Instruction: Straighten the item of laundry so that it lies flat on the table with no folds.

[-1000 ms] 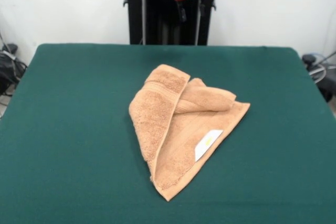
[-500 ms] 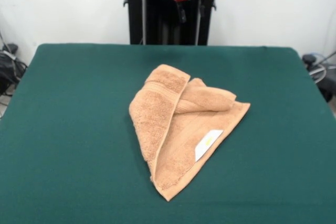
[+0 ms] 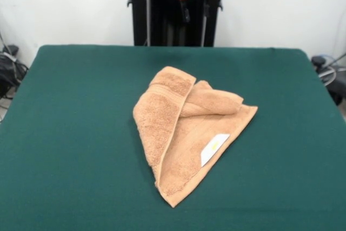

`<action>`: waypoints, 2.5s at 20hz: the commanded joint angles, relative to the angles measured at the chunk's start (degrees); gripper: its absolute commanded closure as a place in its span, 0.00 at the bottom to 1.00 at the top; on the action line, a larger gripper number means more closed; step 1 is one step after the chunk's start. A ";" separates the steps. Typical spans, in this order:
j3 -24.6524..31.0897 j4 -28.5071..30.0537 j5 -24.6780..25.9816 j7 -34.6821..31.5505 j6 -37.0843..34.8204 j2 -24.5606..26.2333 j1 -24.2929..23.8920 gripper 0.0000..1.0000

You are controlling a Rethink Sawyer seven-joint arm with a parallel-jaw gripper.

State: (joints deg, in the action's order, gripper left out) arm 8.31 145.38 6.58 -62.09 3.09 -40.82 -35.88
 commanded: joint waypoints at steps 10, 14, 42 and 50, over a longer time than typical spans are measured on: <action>1.29 -14.50 -4.20 -12.27 -2.75 5.79 6.49 0.00; 1.03 -15.86 -4.35 -12.07 -4.38 6.15 7.07 0.00; 5.07 -21.85 0.18 -11.65 0.09 18.41 1.19 0.00; 4.23 -21.05 0.54 -12.61 2.46 17.99 1.97 0.00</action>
State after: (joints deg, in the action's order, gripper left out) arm 8.50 129.37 6.69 -62.09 1.56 -24.57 -34.46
